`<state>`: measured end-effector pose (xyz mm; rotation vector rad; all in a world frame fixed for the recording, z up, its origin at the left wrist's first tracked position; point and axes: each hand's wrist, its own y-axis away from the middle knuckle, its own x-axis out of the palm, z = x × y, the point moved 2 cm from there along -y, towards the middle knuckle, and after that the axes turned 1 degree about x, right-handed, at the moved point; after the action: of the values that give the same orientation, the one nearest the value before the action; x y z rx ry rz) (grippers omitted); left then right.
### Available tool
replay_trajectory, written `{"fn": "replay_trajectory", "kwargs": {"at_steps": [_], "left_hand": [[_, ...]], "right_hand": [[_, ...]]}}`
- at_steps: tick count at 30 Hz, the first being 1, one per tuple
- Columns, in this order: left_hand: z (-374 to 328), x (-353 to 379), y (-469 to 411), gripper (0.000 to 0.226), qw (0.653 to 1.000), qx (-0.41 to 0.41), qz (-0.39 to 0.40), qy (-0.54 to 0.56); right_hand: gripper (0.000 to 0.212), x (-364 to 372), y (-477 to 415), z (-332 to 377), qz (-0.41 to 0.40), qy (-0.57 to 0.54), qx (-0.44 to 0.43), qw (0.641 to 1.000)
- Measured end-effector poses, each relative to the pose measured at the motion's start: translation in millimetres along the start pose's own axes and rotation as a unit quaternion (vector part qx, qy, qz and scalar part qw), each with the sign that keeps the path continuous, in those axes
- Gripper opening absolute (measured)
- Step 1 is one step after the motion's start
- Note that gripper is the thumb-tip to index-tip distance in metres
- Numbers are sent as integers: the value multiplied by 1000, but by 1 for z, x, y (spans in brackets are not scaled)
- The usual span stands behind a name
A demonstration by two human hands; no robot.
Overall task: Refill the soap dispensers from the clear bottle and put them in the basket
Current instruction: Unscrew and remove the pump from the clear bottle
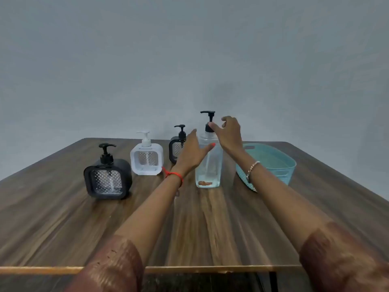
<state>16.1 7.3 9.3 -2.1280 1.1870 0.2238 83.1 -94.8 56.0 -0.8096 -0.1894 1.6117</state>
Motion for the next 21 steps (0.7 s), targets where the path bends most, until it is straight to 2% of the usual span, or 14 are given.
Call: {"fn": "replay_trajectory", "kwargs": {"at_steps": [2,3,5,6,7,10,12,16,19,21], "left_hand": [[-5,3,-9,91,1000,-1,-5,7],[-4,6,-14,91,1000,-4,-8,16],[0,10,-22,64,1000,1,-15,25],[4,13,-26,49,1000,4,-12,22],[8,15,-30,44,1000,10,-6,27],[21,21,-38,69,999,-4,-2,34],[30,25,-43,76,1000,-4,9,29],[15,16,-33,69,1000,-8,28,6],[14,13,-32,57,999,-1,46,-1],[14,13,-31,59,999,4,47,-2]], "right_hand": [[32,5,-11,3,44,9,4,999],[36,7,-17,1,57,8,3,998],[54,14,-23,-3,82,22,8,996],[55,14,-22,-3,85,25,4,996],[54,16,-24,-6,90,18,0,996],[46,15,-29,-11,103,2,-3,995],[38,14,-33,-13,119,-10,-9,993],[31,5,-39,-17,180,-59,-29,981],[25,2,-40,-26,262,-136,4,956],[24,3,-42,-28,290,-169,37,941]]}}
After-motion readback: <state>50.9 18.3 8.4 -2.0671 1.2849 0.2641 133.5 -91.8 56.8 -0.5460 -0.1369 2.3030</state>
